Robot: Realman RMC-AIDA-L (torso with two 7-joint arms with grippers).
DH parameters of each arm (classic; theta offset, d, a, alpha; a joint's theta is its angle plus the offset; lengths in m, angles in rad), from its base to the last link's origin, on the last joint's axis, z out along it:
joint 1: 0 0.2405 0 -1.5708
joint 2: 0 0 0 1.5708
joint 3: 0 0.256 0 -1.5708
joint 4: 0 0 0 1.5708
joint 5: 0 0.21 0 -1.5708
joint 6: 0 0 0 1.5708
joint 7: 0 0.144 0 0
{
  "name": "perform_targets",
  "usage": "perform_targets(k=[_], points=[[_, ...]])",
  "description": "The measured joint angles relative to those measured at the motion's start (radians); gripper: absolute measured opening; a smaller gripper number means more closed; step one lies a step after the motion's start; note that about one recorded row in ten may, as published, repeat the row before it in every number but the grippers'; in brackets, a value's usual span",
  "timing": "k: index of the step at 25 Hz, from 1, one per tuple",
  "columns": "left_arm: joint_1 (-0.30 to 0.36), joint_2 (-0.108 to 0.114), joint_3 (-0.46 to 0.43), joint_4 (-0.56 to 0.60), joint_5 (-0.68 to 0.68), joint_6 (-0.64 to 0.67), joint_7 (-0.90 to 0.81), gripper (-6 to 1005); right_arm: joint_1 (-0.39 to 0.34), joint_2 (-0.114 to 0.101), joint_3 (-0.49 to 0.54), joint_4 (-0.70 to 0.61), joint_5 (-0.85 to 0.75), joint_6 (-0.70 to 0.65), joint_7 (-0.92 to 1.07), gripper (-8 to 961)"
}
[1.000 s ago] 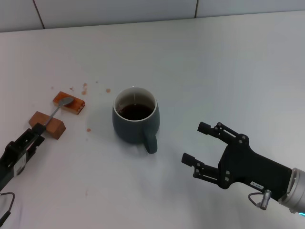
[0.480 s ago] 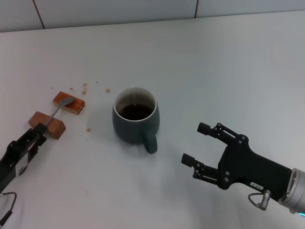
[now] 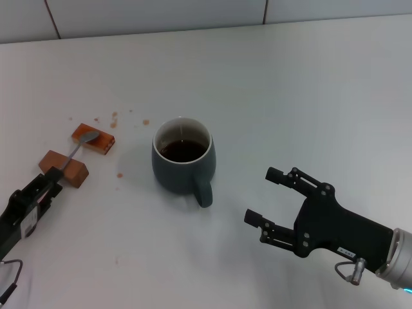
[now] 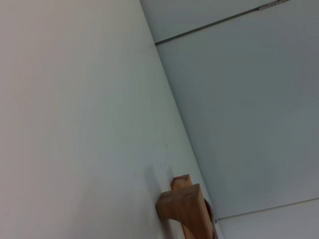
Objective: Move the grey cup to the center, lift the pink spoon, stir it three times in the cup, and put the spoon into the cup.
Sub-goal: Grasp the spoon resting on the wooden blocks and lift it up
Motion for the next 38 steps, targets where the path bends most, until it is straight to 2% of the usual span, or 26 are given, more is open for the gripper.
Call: perform_targets(k=[12,22,27,34,38], points=[[-0.002,0.0,-0.001,0.0,0.0,0.0,-0.001,375,0.0,0.0,-0.002,0.0,0.0,0.0,0.0,838],[-0.002,0.0,-0.001,0.0,0.0,-0.005,-0.003,366,0.001,-0.001,-0.002,0.0,0.0,-0.005,0.0,839],[-0.004,0.0,-0.001,0.0,0.002,-0.01,-0.005,219,0.003,-0.002,-0.002,0.0,0.0,-0.006,0.0,838],[-0.005,-0.002,0.007,0.015,0.003,-0.004,0.008,195,0.004,-0.002,-0.002,0.0,0.0,-0.008,0.0,838],[-0.008,0.0,0.041,0.071,0.005,0.072,0.02,164,0.003,-0.002,-0.002,0.0,0.0,-0.008,0.0,839]])
